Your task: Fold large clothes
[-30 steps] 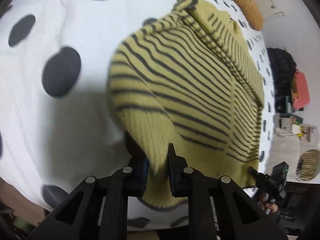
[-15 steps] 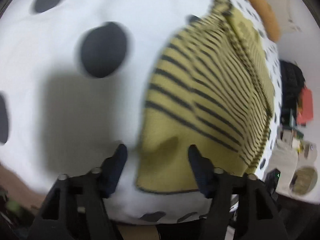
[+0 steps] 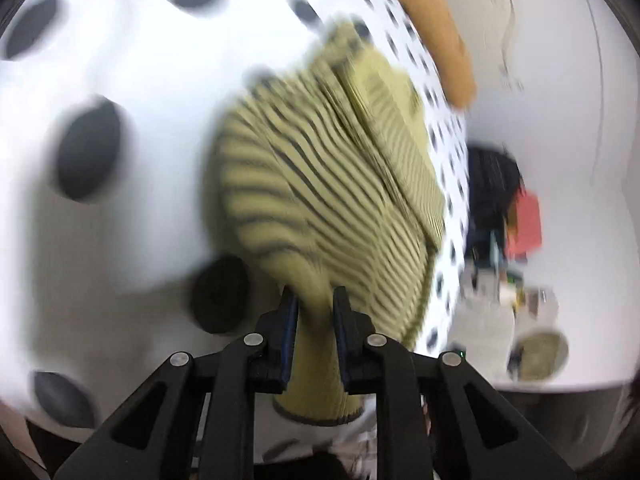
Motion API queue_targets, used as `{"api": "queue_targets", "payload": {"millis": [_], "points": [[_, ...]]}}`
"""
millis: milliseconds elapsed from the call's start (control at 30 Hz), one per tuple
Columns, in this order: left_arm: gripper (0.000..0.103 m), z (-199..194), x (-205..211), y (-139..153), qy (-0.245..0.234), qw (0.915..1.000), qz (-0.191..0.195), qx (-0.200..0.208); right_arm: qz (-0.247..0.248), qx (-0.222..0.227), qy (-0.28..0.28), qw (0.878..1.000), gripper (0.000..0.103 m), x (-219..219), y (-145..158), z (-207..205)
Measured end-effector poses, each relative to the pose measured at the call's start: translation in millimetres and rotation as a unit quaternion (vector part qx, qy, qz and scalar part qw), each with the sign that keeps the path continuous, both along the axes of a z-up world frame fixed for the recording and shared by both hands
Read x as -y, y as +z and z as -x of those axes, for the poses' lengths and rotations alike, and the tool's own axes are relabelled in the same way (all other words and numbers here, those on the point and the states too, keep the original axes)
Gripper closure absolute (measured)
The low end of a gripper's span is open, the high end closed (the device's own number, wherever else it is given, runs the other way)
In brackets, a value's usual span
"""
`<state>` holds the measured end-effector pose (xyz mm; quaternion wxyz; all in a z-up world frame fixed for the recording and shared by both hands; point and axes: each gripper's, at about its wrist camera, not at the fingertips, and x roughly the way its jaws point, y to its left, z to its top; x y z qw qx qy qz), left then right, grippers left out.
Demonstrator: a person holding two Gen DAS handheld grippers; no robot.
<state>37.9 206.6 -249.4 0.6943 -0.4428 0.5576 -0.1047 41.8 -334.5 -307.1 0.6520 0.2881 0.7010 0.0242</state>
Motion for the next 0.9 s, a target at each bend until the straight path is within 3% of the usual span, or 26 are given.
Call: {"api": "queue_targets", "payload": {"millis": [100, 167, 233, 300, 333, 467, 567, 633, 667, 900], "points": [[0.089, 10, -33, -9, 0.038, 0.9982, -0.033, -0.034, 0.002, 0.001, -0.001, 1.0, 0.089, -2, -1, -1], [0.089, 18, -38, -19, 0.021, 0.9966, -0.046, -0.066, 0.003, 0.002, -0.003, 1.0, 0.089, -3, -1, -1], [0.081, 29, -30, -25, -0.015, 0.9946, -0.058, -0.084, 0.003, 0.003, -0.007, 1.0, 0.089, -3, -1, 0], [0.054, 43, -11, -40, -0.027, 0.9941, -0.023, -0.103, 0.003, 0.003, -0.009, 1.0, 0.089, -3, -1, -1], [0.048, 50, -5, -47, -0.017, 0.9937, -0.003, -0.111, 0.004, 0.003, -0.009, 1.0, 0.089, -3, -1, -1], [0.045, 63, 20, -71, 0.012, 0.9916, 0.047, -0.119, 0.008, 0.004, -0.007, 1.0, 0.089, -4, -1, -1], [0.041, 54, 39, -82, 0.02, 0.9909, 0.057, -0.12, 0.007, 0.008, -0.006, 1.0, 0.089, -5, 0, -1], [0.05, 44, 48, -82, 0.022, 0.9925, 0.042, -0.113, 0.004, 0.02, -0.01, 1.0, 0.089, -4, 2, 1], [0.092, 36, 51, -80, 0.019, 0.9934, 0.036, -0.108, 0.0, 0.03, -0.014, 0.999, 0.089, -4, 5, 2], [0.092, -28, 56, -26, -0.023, 0.9987, 0.028, -0.035, -0.112, 0.092, -0.056, 0.988, 0.092, -6, 32, -11]]}}
